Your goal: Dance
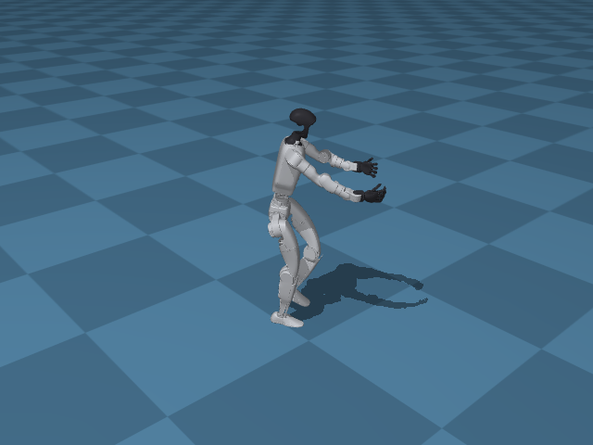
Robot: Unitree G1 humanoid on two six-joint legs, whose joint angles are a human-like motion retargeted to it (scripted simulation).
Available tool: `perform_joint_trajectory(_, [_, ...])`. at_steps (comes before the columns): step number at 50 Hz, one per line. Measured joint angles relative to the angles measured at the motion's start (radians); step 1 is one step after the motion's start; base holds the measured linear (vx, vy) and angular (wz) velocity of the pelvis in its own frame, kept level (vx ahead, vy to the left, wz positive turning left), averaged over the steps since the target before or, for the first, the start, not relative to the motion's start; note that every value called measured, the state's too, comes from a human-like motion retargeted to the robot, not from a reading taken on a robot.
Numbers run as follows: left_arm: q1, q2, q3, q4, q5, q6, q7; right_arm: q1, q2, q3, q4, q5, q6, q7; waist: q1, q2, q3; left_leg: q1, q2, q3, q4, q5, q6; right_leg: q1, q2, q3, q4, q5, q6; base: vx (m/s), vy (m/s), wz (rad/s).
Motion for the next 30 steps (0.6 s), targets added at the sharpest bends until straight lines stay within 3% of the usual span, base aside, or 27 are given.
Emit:
perform_joint_trajectory(5, [-0.015, -0.014, 0.004, -0.007, 0.004, -0.010, 0.008, -0.009, -0.024, -0.001, -0.005, 0.002, 0.001, 0.007, -0.018, -0.023, 0.011, 0.128, -0.038, 0.005, -0.057, 0.043, -0.035, -0.002, -0.040, 0.005, -0.075, 0.049, -0.009, -0.12, 0.18, 0.28])
perform_joint_trajectory(10, [-0.020, -0.029, 0.004, -0.005, -0.002, -0.013, 0.010, -0.008, -0.041, 0.003, -0.009, 0.001, 0.005, 0.012, -0.018, -0.028, 0.020, 0.310, -0.037, 0.006, -0.355, 0.110, -0.090, -0.001, -0.058, 0.004, -0.154, 0.109, -0.022, -0.10, 0.25, 0.04])
perform_joint_trajectory(15, [-0.022, -0.022, 0.006, -0.005, -0.011, -0.011, 0.005, -0.016, -0.041, 0.009, -0.013, -0.008, 0.007, 0.010, 0.011, -0.011, 0.037, 0.452, -0.022, 0.024, -0.664, -0.024, -0.097, -0.007, -0.049, 0.005, -0.205, 0.173, -0.014, -0.05, 0.29, -0.50])
perform_joint_trajectory(26, [-0.016, -0.023, 0.009, -0.006, -0.013, -0.015, 0.008, -0.022, -0.038, 0.006, -0.004, -0.001, -0.004, 0.009, 0.012, 0.032, 0.083, 0.486, -0.027, 0.086, -0.833, 0.026, -0.103, -0.042, -0.057, 0.018, -0.245, 0.289, -0.036, -0.05, 0.38, -0.17])
perform_joint_trajectory(30, [-0.002, -0.018, 0.004, 0.001, -0.019, -0.012, 0.008, -0.014, -0.025, 0.004, 0.003, -0.002, -0.007, 0.004, 0.026, 0.036, 0.084, 0.464, -0.031, 0.098, -0.831, 0.028, -0.098, -0.078, -0.054, 0.020, -0.199, 0.229, -0.042, 0.00, 0.38, -0.40])
